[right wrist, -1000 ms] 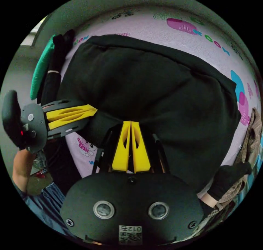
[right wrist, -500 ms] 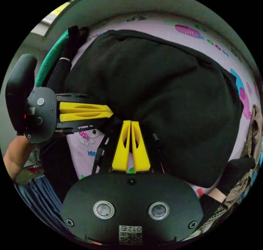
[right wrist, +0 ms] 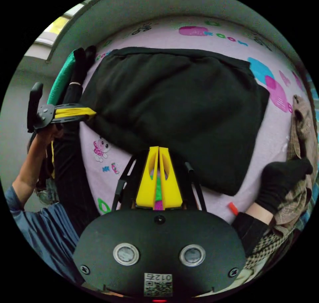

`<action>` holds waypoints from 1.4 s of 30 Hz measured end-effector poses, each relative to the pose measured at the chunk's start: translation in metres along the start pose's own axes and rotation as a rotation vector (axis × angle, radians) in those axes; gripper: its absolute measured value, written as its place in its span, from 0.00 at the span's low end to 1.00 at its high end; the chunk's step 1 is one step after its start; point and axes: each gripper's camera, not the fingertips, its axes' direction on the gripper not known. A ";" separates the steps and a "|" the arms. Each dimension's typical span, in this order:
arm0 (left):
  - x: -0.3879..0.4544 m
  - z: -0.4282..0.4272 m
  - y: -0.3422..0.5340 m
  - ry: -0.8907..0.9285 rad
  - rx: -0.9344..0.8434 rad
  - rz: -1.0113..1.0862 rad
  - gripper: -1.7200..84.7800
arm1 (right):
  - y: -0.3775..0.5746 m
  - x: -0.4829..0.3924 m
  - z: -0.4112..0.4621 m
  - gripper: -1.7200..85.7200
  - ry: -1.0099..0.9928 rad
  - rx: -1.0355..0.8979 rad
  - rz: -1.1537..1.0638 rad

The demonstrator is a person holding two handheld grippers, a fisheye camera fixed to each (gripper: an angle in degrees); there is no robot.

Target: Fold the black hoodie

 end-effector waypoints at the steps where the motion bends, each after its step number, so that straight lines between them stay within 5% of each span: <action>1: -0.007 0.000 0.002 -0.007 -0.006 -0.018 0.02 | 0.007 0.013 -0.004 0.01 0.034 0.004 0.031; 18: -0.084 0.017 0.031 0.006 -0.155 -0.154 0.02 | 0.043 0.069 0.033 0.01 0.080 -0.084 0.139; 27: -0.111 -0.043 0.021 -0.020 0.110 -0.226 0.02 | 0.061 0.074 0.004 0.01 0.220 0.046 0.153; 33: -0.123 -0.006 -0.013 -0.175 -0.048 -0.262 0.02 | 0.054 0.090 0.034 0.01 0.220 -0.042 0.174; 39: -0.152 -0.010 -0.002 -0.026 -0.028 -0.324 0.02 | 0.062 0.099 0.037 0.01 0.175 -0.061 0.153; 42: -0.153 -0.032 0.001 -0.103 0.016 -0.303 0.02 | 0.067 0.107 0.026 0.01 0.131 -0.070 0.171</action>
